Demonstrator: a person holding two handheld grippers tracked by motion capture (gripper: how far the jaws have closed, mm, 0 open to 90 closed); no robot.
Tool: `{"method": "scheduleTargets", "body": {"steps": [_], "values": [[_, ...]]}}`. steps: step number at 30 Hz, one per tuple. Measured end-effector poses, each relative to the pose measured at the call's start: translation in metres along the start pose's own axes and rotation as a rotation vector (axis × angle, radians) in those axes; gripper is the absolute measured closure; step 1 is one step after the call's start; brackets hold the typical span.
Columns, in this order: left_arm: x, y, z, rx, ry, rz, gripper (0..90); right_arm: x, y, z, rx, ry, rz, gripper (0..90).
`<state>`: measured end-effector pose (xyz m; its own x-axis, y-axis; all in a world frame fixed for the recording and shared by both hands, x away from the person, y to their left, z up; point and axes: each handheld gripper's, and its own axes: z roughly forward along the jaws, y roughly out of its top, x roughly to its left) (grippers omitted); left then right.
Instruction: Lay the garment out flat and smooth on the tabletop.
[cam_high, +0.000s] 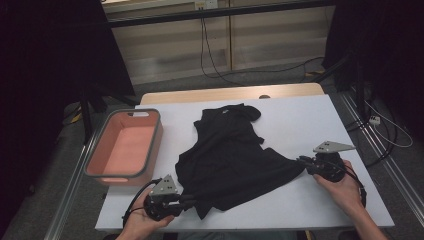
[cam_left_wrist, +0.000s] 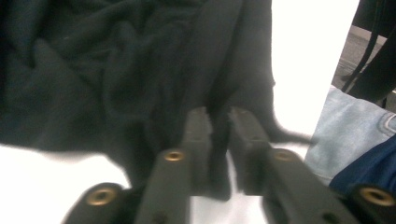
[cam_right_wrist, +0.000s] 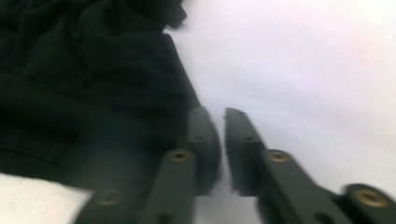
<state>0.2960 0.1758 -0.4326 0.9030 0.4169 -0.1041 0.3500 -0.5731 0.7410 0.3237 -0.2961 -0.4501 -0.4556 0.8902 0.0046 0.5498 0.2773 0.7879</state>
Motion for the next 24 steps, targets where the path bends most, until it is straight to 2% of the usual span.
{"method": "scheduleTargets", "body": {"steps": [2, 4, 6, 10, 13, 14, 15, 17, 18, 21, 24], "values": [[-0.003, 0.004, 0.001, -0.024, -0.004, -0.013, 69.4, 0.005, 0.003, -0.002, -0.022, -0.012, -0.005, 64.2], [-0.006, 0.007, 0.002, -0.035, 0.003, -0.011, 68.8, 0.007, 0.005, -0.005, -0.047, -0.009, -0.009, 63.2], [-0.008, 0.012, 0.003, -0.041, 0.005, -0.005, 66.6, 0.011, 0.006, -0.006, -0.058, 0.038, -0.010, 63.4], [-0.016, 0.020, 0.011, -0.049, -0.003, 0.003, 63.6, 0.030, 0.008, -0.007, -0.052, 0.114, -0.065, 63.8], [-0.020, 0.025, 0.019, -0.022, -0.015, 0.024, 64.7, 0.045, 0.010, -0.006, -0.041, 0.169, -0.105, 66.6], [-0.020, 0.027, 0.023, -0.021, -0.017, 0.019, 66.2, 0.049, 0.010, -0.006, -0.037, 0.187, -0.119, 67.8], [-0.019, 0.029, 0.027, 0.003, -0.018, 0.015, 66.5, 0.054, 0.010, -0.005, -0.030, 0.201, -0.140, 69.8], [-0.017, 0.032, 0.034, 0.013, -0.002, 0.010, 69.5, 0.065, 0.011, -0.001, -0.010, 0.246, -0.170, 70.5], [-0.015, 0.034, 0.039, 0.038, -0.005, 0.004, 69.6, 0.068, 0.010, 0.001, 0.004, 0.253, -0.176, 71.2], [-0.015, 0.037, 0.052, 0.056, -0.016, -0.004, 68.6, 0.079, 0.011, 0.009, 0.035, 0.287, -0.214, 69.4], [-0.021, 0.036, 0.066, 0.081, -0.006, 0.019, 64.8, 0.089, 0.010, 0.015, 0.062, 0.323, -0.243, 64.2]]}}
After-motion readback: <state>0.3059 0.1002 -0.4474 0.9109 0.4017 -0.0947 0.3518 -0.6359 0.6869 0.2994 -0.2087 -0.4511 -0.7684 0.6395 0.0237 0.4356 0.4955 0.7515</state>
